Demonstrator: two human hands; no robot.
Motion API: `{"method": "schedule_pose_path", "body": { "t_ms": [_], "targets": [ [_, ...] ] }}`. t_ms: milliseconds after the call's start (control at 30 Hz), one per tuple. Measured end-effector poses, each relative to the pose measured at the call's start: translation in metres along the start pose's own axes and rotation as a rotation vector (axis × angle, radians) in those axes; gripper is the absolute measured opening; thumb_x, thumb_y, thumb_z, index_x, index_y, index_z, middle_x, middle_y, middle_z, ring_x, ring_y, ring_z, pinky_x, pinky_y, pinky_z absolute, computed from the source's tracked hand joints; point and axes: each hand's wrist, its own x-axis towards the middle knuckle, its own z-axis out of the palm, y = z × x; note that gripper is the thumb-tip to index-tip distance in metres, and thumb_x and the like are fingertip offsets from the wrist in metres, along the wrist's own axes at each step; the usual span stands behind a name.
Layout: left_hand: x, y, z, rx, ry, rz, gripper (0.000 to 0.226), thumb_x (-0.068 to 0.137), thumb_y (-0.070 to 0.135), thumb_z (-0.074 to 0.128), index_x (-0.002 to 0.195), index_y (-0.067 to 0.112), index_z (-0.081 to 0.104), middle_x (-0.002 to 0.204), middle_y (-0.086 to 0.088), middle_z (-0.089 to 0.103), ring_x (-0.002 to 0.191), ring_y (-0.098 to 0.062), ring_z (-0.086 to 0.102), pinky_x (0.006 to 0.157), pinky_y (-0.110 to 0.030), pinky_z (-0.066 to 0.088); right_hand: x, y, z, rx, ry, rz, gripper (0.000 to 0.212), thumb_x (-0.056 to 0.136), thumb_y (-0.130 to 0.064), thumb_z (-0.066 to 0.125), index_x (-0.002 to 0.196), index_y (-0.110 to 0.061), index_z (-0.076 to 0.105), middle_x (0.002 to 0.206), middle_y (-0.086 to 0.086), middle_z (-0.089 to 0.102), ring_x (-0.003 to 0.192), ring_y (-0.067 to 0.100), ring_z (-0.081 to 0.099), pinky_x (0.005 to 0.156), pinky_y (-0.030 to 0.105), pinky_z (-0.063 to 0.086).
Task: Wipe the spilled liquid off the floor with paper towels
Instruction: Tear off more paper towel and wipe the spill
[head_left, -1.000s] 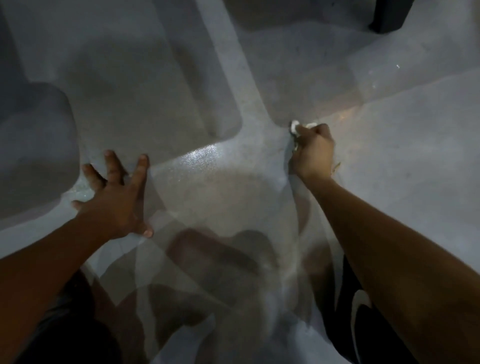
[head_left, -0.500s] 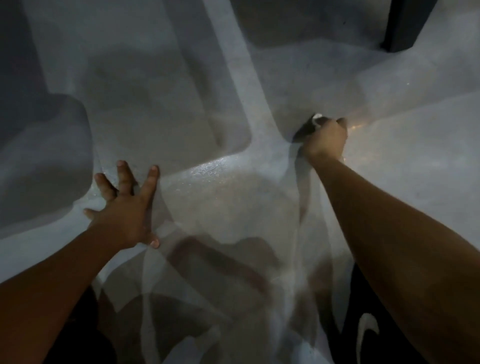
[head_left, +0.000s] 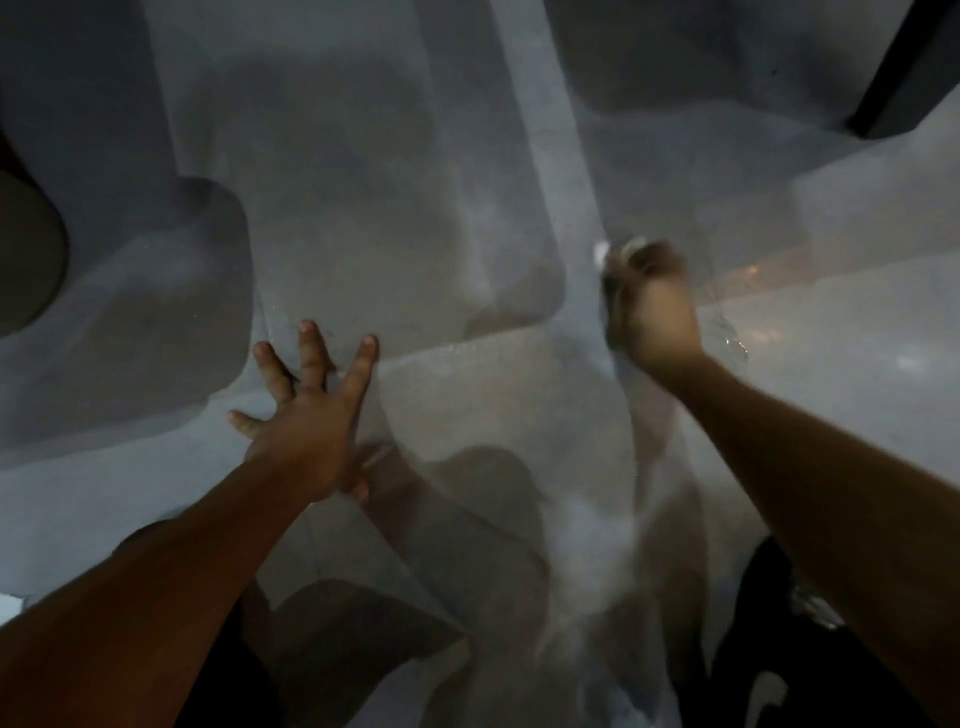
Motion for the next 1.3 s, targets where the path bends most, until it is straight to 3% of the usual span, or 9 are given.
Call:
{"method": "schedule_pose_path", "body": {
  "t_ms": [133,233,333,500,600,733,1000,1167,1300],
  "targets": [
    [0.000,0.000,-0.001,0.001,-0.022,0.008,0.160,0.060,0.040,0.097,0.141,0.057,-0.040,0.141,0.000,-0.064,0.136,-0.047,-0.047,0.107,-0.085,0.010,0.056,-0.056,0.056,-0.083,0.070,0.112,0.010,0.082,-0.022,0.068,0.089,-0.024,0.060,0.101,0.014,0.061,0.089,0.026,0.061,0.088,0.050,0.054],
    [-0.004,0.000,-0.004,0.006,-0.005,0.004,0.159,0.060,0.039,0.097,0.143,0.055,-0.038,0.143,-0.001,-0.062,0.138,-0.047,-0.045,0.107,-0.085,0.012,-0.001,-0.098,0.071,-0.128,-0.127,-0.268,0.014,0.099,-0.018,0.058,0.111,-0.021,0.064,0.110,0.015,0.057,0.100,0.024,0.053,0.094,0.029,0.046],
    [-0.006,0.001,-0.003,0.011,0.036,0.022,0.160,0.058,0.040,0.098,0.144,0.057,-0.036,0.146,0.001,-0.061,0.140,-0.047,-0.043,0.105,-0.086,0.016,-0.091,-0.071,0.046,-0.269,-0.275,-0.576,0.045,0.094,-0.007,0.061,0.138,-0.013,0.057,0.122,0.017,0.055,0.102,0.035,0.050,0.086,0.044,0.050],
    [-0.006,0.000,0.000,0.027,0.061,0.031,0.163,0.052,0.043,0.100,0.142,0.061,-0.035,0.149,0.003,-0.057,0.144,-0.047,-0.039,0.102,-0.087,0.018,-0.150,0.003,-0.051,-0.313,-0.112,-0.093,0.024,0.092,-0.039,0.074,0.087,-0.018,0.063,0.079,-0.001,0.061,0.069,0.013,0.056,0.069,0.036,0.048],
    [-0.008,0.001,-0.001,0.030,0.064,0.028,0.163,0.051,0.043,0.100,0.142,0.062,-0.033,0.151,0.003,-0.055,0.144,-0.046,-0.039,0.102,-0.088,0.016,-0.130,0.041,-0.103,-0.421,0.121,0.299,0.020,0.096,-0.010,0.062,0.115,-0.010,0.069,0.098,0.005,0.062,0.082,0.017,0.059,0.081,0.019,0.043],
    [-0.007,0.002,0.002,0.029,0.062,0.029,0.165,0.047,0.045,0.101,0.138,0.066,-0.035,0.151,0.007,-0.054,0.144,-0.043,-0.039,0.102,-0.088,0.015,-0.103,0.062,-0.093,-0.392,0.002,0.580,0.042,0.087,-0.009,0.062,0.129,-0.012,0.063,0.127,0.023,0.049,0.109,0.043,0.055,0.100,0.036,0.044],
    [-0.009,0.002,0.002,0.038,0.056,0.034,0.166,0.045,0.046,0.101,0.137,0.065,-0.036,0.151,0.008,-0.054,0.145,-0.044,-0.038,0.101,-0.089,0.014,-0.146,0.013,-0.042,-0.449,-0.238,0.212,0.064,0.092,-0.025,0.063,0.150,-0.015,0.039,0.142,0.022,0.035,0.118,0.044,0.040,0.105,0.044,0.038],
    [-0.012,0.005,0.000,0.023,0.057,0.033,0.165,0.047,0.043,0.102,0.132,0.064,-0.039,0.153,0.006,-0.052,0.145,-0.044,-0.038,0.102,-0.089,0.014,-0.137,0.036,-0.060,-0.430,-0.256,0.004,0.029,0.091,-0.012,0.063,0.105,-0.036,0.066,0.110,0.007,0.057,0.103,0.036,0.060,0.083,0.038,0.048],
    [-0.011,0.005,-0.001,0.021,0.057,0.029,0.167,0.045,0.045,0.101,0.128,0.065,-0.042,0.153,0.006,-0.052,0.145,-0.045,-0.038,0.101,-0.089,0.015,-0.107,0.058,-0.088,-0.482,-0.225,0.039,0.019,0.095,-0.011,0.057,0.101,-0.011,0.075,0.109,0.015,0.065,0.101,0.032,0.061,0.087,0.036,0.050]
  ]
}}
